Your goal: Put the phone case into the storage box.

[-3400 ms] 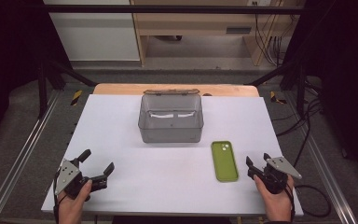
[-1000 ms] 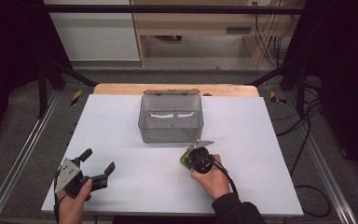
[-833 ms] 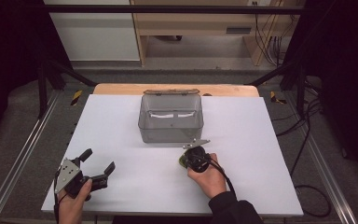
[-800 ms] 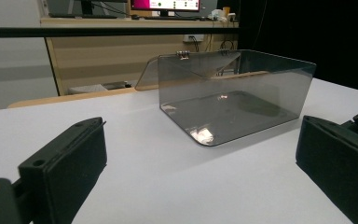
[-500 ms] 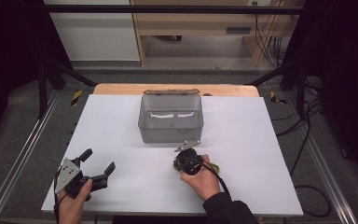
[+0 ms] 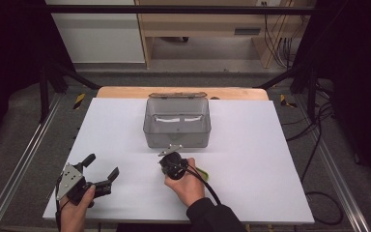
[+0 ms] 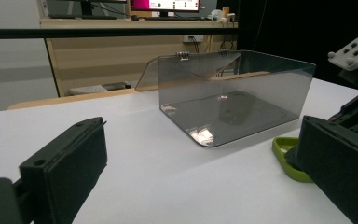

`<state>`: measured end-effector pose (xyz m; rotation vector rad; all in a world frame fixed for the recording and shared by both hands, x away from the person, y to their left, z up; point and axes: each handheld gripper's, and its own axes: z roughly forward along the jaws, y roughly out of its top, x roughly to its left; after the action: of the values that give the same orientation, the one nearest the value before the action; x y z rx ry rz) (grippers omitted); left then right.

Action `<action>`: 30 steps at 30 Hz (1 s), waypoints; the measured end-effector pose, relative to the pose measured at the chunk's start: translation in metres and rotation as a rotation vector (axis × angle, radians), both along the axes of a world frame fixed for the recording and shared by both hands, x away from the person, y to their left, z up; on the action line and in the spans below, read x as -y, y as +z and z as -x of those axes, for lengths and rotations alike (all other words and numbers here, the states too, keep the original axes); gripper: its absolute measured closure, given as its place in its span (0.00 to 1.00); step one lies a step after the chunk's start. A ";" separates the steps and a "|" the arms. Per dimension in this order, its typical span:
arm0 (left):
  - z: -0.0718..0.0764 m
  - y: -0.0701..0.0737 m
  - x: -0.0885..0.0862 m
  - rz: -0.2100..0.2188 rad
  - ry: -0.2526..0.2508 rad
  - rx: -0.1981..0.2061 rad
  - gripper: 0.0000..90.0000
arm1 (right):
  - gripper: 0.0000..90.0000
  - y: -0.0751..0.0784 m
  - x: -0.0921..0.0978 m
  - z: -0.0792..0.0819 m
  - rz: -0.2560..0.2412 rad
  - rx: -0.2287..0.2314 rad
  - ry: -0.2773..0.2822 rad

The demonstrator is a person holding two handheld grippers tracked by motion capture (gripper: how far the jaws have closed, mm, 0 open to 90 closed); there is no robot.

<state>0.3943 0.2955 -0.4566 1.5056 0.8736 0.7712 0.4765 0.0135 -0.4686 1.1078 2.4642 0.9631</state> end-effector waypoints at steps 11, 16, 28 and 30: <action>0.000 0.000 -0.001 0.002 0.003 -0.002 0.02 | 1.00 0.014 0.014 0.004 -0.014 0.042 0.017; 0.000 0.000 0.000 0.000 0.003 -0.002 0.02 | 0.99 0.024 0.036 0.013 -0.019 0.071 0.034; 0.000 -0.001 0.001 -0.008 0.005 -0.002 0.02 | 0.44 0.038 0.073 0.033 -0.041 0.150 0.056; 0.000 -0.001 0.001 -0.008 0.005 -0.001 0.02 | 0.32 0.038 0.076 0.035 -0.043 0.148 0.058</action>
<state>0.3944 0.2947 -0.4571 1.5120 0.8762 0.7783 0.4417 -0.0624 -0.4305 0.9458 2.3784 1.0796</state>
